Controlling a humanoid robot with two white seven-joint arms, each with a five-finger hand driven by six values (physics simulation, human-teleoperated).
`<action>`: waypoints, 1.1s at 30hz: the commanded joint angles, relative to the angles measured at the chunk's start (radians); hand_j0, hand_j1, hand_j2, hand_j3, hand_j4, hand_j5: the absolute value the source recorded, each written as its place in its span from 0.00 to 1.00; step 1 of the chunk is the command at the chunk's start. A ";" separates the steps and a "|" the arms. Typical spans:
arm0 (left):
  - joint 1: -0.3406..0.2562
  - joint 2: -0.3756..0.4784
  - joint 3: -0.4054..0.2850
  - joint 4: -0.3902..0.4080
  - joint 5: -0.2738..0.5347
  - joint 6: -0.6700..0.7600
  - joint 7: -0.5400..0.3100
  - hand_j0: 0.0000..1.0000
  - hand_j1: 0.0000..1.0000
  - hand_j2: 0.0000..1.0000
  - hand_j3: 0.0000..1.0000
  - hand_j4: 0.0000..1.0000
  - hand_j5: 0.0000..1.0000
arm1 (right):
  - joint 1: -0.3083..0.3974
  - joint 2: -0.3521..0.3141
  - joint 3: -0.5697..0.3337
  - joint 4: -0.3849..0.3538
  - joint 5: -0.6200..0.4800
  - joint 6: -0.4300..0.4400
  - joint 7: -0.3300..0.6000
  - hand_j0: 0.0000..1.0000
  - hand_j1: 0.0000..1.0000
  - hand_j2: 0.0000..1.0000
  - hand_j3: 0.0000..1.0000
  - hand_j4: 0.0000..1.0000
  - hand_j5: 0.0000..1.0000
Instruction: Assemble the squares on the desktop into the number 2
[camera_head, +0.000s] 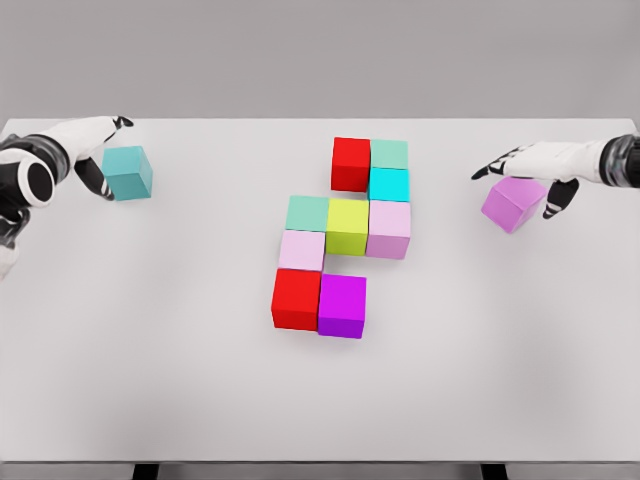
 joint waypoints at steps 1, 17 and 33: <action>0.000 -0.015 -0.011 0.026 -0.005 -0.004 0.000 1.00 1.00 1.00 1.00 1.00 1.00 | 0.000 0.011 -0.001 0.011 0.013 0.002 0.000 1.00 1.00 1.00 1.00 1.00 1.00; -0.083 -0.087 -0.078 0.188 -0.013 -0.065 0.000 1.00 1.00 1.00 1.00 1.00 1.00 | 0.002 0.031 -0.003 0.032 0.033 0.002 0.000 0.47 0.47 0.47 0.47 0.47 0.47; -0.110 -0.142 -0.081 0.319 -0.028 -0.067 0.000 1.00 1.00 1.00 1.00 1.00 1.00 | 0.126 -0.303 -0.004 -0.680 -0.181 -0.077 0.000 0.50 0.50 0.50 0.50 0.50 0.50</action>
